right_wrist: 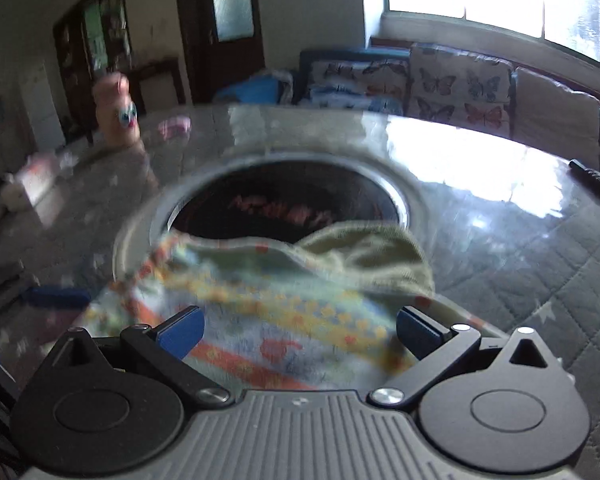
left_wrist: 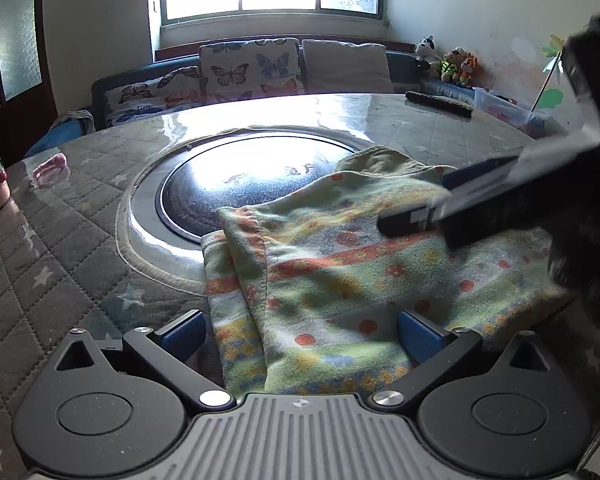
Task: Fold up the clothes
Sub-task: 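Grasp the folded shirt edge with the right gripper and lift it toward the left gripper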
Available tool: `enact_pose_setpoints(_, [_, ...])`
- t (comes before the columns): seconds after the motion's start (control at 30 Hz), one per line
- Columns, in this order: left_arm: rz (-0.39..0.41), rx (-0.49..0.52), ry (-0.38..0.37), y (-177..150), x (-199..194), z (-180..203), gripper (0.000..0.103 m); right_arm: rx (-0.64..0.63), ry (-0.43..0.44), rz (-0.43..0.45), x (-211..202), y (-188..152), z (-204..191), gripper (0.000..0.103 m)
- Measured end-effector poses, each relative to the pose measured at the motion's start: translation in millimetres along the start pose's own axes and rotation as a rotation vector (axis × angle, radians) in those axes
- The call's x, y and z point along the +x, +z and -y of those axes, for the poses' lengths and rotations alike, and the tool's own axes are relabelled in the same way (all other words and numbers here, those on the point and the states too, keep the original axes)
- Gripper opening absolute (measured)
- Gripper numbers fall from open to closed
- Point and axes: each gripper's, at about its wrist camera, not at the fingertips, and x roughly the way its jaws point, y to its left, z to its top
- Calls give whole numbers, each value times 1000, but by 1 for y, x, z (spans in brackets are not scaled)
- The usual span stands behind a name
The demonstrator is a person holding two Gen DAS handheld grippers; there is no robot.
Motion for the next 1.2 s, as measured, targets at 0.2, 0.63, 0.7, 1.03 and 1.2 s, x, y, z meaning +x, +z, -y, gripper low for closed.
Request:
enact_pose_setpoints(0.2, [-2,4,8,0,-5,1,103,-22,-18,-17,4,-5,-8,103])
enact_pose_setpoints(0.63, [32,-10,70,-1,-24,-10,103,5,-40,15,-16,-4,-9,103])
enact_pose_setpoints(0.7, [34,-22,85,-2,-26,-15,103,2,-46,31,-24,-5,-10,103])
enact_pose_setpoints(1.03, [8,-64,111,-14,-25,-31,103,-93,-101,43,-30,-31,-29,103])
enact_pose_setpoints(1.2, [26,-54,120,-14,-33,-32,103,-127,-77,88,-48,-28,-41,103])
